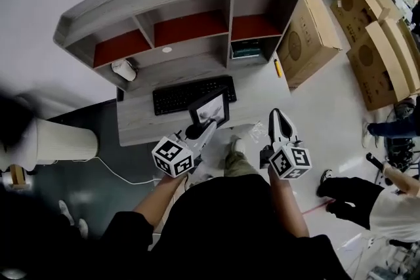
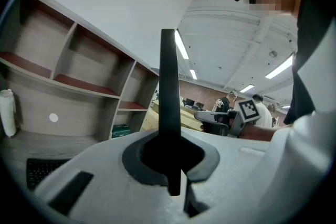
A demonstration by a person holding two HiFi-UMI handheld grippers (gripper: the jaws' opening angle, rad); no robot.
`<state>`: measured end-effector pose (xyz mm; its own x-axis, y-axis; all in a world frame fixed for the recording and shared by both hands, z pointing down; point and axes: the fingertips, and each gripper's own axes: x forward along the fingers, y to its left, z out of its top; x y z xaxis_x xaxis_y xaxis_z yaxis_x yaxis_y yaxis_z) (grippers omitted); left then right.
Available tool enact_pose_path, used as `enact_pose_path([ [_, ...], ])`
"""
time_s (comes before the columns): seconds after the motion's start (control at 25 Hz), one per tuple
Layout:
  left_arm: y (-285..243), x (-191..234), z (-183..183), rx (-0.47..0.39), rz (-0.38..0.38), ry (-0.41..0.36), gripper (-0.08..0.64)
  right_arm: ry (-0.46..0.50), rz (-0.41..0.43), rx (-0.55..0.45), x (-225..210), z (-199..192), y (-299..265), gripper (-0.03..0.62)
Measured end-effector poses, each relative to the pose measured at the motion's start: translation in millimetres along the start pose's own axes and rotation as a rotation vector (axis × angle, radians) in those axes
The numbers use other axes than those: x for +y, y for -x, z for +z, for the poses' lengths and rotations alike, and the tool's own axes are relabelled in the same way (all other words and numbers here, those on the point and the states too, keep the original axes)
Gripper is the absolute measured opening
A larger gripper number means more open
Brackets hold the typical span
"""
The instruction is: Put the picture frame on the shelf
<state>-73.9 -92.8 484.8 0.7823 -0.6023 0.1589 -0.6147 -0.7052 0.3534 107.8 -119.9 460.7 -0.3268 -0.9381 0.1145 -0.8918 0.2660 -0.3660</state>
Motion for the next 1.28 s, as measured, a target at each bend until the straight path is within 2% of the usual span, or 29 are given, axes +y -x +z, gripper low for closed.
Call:
enact_pose_path([
  [0.28, -85, 22, 28, -0.006, -0.008, 0.018, 0.025, 0.035, 0.019, 0.002, -45, 29, -46, 0.012],
  [0.56, -161, 52, 53, -0.010, 0.019, 0.020, 0.025, 0.023, 0.073, 0.040, -82, 33, -88, 0.012],
  [0.8, -221, 74, 71, -0.015, 0.028, 0.020, 0.025, 0.052, 0.122, 0.063, -106, 41, -119, 0.012],
  [1.04, -279, 94, 77, 0.012, 0.011, 0.045, 0.025, 0.045, 0.124, 0.072, -123, 46, -142, 0.012],
  [1.28, -329, 122, 100, -0.028, 0.007, 0.072, 0.025, 0.068, 0.117, 0.085, -132, 55, -159, 0.012],
])
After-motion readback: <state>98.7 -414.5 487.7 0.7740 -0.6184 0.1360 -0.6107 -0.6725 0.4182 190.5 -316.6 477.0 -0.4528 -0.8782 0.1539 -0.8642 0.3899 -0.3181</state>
